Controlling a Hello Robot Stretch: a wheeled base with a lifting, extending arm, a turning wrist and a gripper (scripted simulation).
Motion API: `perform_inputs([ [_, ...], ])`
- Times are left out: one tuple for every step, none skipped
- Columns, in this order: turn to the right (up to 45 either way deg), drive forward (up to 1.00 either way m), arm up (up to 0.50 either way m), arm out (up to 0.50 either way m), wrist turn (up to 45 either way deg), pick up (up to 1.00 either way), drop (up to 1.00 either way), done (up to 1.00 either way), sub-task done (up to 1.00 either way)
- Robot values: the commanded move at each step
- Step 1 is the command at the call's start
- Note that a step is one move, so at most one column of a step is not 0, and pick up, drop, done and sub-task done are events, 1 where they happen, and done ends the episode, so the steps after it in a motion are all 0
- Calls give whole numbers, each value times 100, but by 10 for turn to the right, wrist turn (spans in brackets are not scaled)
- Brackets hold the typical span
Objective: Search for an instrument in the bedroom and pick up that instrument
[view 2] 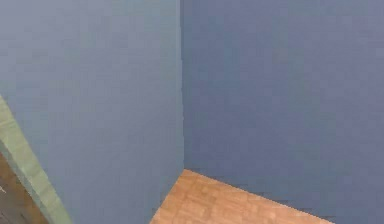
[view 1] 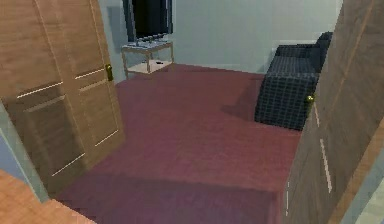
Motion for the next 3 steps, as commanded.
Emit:
perform_inputs([
  [0, 40, 0, 0, 0, 0, 0, 0, 0],
  [240, 0, 0, 0, 0, 0, 0, 0, 0],
  [0, 100, 0, 0, 0, 0, 0, 0, 0],
])
